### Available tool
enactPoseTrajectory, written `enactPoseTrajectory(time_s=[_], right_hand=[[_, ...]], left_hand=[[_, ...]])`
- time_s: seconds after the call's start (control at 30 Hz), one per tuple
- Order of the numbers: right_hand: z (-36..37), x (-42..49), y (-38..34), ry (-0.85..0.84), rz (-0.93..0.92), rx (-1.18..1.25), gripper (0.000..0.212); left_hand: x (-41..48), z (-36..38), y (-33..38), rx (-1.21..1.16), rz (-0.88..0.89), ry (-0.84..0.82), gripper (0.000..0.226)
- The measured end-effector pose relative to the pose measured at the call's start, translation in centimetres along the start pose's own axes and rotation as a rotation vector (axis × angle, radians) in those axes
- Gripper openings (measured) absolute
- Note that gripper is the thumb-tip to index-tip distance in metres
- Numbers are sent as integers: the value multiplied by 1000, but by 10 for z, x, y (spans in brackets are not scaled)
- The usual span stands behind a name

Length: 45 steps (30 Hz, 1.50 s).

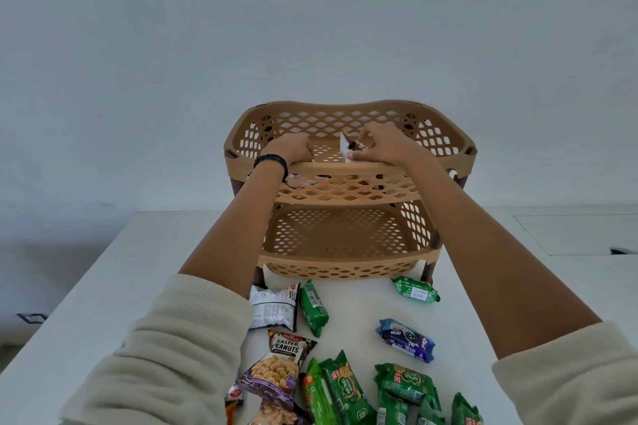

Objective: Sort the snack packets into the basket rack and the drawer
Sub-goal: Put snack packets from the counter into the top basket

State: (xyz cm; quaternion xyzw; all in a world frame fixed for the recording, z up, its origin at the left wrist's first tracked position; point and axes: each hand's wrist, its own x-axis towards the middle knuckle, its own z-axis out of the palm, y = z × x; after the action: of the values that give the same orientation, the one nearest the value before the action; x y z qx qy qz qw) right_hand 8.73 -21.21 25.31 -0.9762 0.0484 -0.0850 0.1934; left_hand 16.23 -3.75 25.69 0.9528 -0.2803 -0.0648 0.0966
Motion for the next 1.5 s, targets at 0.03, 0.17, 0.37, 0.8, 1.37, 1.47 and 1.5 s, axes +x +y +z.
enactPoseTrajectory(time_s=[0.03,0.17,0.37,0.8,1.37,1.47,1.5], right_hand=[[-1,-2,-2,-10,-44,17,44],[-2,-8,-6,-121,-100,62,41],[-4,-7,-7,-234,-64,7,34],[3,-12,-1,210,-74,164,22],[93,-149,66,917,-162,148,34],[120,-166,92,804,-92,146,37],[127,-170,101,764,-66,131,34]], left_hand=[[0,0,0,-2,-5,0,34],[0,1,-1,23,-25,-41,36],[1,1,-2,9,-28,-87,33],[3,4,-4,-58,74,243,31],[-90,97,13,-456,612,988,27],[-95,126,20,-517,668,909,26],[-96,136,23,-520,676,885,26]])
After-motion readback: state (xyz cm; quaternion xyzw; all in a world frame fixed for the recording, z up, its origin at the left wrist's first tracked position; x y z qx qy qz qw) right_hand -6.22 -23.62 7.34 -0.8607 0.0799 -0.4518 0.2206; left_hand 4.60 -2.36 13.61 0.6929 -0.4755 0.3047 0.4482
